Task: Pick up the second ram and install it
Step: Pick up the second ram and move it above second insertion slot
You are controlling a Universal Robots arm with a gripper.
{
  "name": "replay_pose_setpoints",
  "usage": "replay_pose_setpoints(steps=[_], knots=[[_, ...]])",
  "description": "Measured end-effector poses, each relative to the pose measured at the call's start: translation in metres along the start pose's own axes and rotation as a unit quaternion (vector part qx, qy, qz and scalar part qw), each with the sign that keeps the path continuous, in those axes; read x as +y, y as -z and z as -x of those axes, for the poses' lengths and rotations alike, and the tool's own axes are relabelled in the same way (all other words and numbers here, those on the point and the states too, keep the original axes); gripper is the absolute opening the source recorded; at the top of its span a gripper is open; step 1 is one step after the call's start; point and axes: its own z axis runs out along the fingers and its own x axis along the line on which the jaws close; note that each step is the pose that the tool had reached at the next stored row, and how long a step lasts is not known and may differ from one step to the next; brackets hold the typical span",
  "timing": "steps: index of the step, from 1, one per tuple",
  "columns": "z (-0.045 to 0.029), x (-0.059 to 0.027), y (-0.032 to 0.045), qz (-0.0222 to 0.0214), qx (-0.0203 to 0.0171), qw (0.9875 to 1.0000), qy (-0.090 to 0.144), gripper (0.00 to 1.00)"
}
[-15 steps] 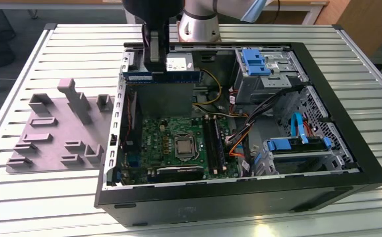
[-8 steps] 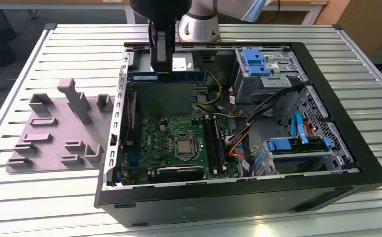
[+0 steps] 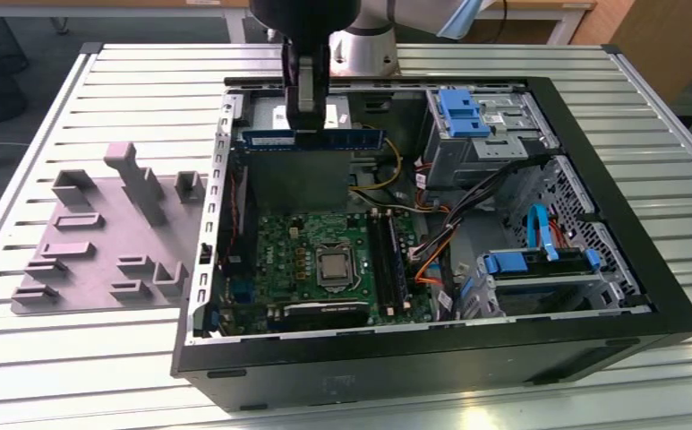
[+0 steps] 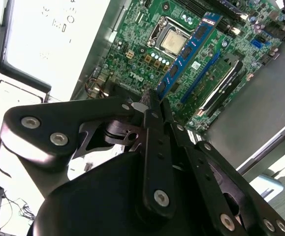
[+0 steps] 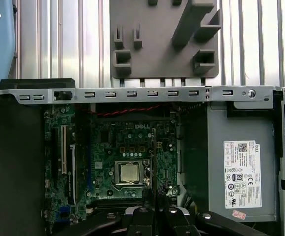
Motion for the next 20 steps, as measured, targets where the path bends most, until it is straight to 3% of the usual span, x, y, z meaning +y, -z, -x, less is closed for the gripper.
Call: replay_pose_setpoints(steps=[20], knots=[[0.0011, -0.0317, 0.0007, 0.0, 0.0, 1.0, 0.0, 0.14]])
